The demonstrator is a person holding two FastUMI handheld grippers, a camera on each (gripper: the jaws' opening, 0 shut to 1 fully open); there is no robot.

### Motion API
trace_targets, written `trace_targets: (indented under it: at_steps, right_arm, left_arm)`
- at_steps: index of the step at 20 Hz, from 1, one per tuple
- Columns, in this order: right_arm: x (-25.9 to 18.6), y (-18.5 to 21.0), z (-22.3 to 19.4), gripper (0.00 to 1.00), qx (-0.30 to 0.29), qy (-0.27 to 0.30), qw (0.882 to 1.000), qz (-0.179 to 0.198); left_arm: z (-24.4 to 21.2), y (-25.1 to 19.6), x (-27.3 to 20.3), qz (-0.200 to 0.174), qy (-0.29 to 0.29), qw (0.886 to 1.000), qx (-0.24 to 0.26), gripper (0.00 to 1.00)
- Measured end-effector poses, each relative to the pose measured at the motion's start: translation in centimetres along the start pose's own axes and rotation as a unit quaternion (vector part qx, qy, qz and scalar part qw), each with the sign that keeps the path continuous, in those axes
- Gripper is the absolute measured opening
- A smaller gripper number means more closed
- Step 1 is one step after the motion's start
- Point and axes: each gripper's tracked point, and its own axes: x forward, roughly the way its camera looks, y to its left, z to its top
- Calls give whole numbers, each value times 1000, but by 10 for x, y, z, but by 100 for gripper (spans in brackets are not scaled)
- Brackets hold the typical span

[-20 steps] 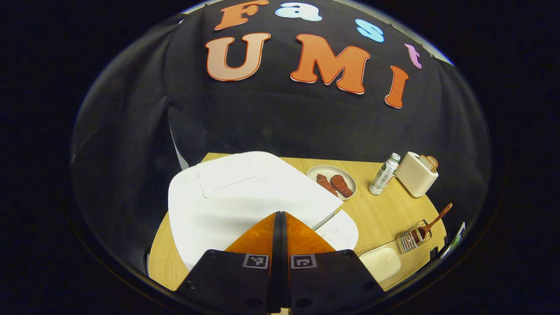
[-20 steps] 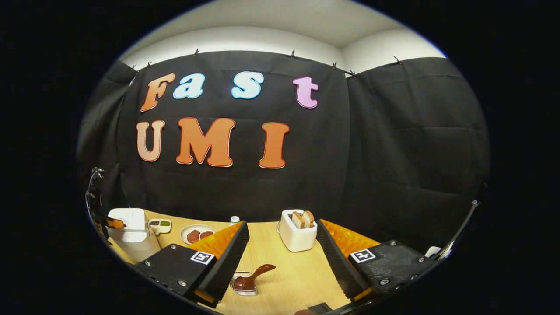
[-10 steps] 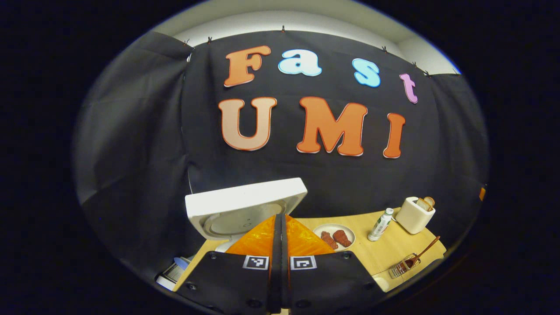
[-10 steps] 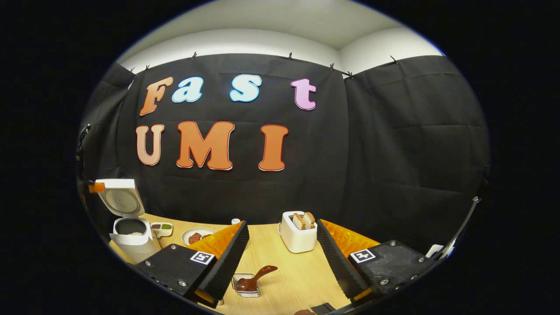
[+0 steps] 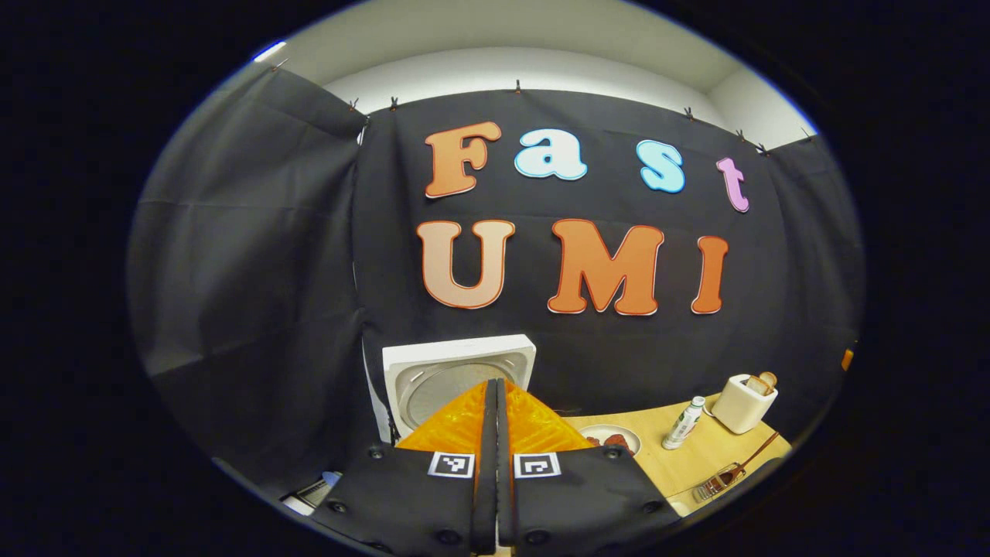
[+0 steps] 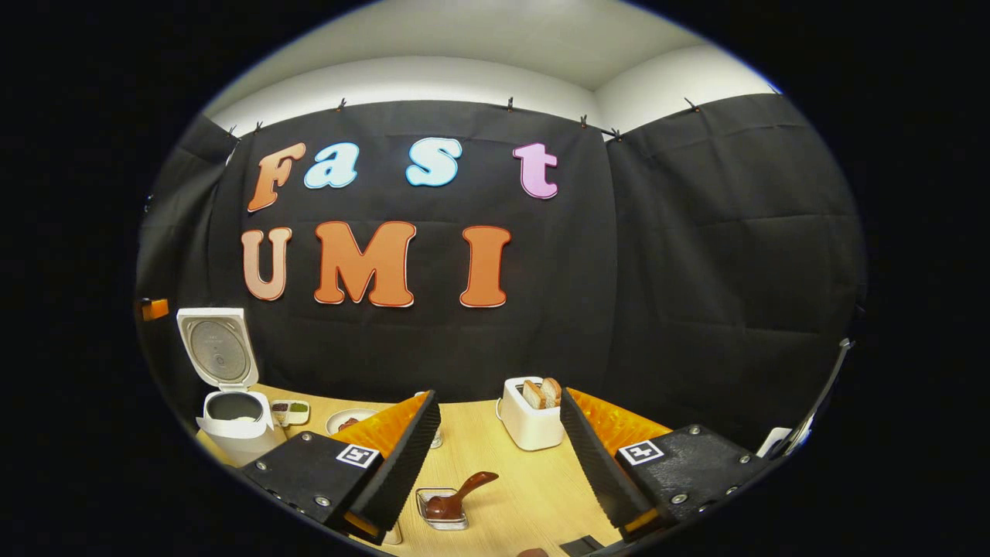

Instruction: Close the left gripper, press the button to open the rice cooker; take a wooden spoon from the chopstick holder with the right hand, scoop a spoonful of rice and pour it into the rice cooker, then put the wooden spoon back into the chopstick holder.

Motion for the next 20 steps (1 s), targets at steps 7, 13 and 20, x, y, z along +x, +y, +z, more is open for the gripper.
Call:
trace_targets:
  at_steps: [7, 13, 20]
  right_arm:
    - [1, 3, -1, 97, 1, -2, 1000, 2]
    - [4, 9, -5, 97, -7, -6, 1000, 6]
    - [28, 14, -45, 97, 3, 5, 1000, 13]
  left_arm:
    - [9, 34, -21, 39, -17, 999, -3, 75]
    - [5, 60, -26, 69, -17, 997, -5, 100]
    - [14, 71, -47, 87, -37, 995, -7, 100]
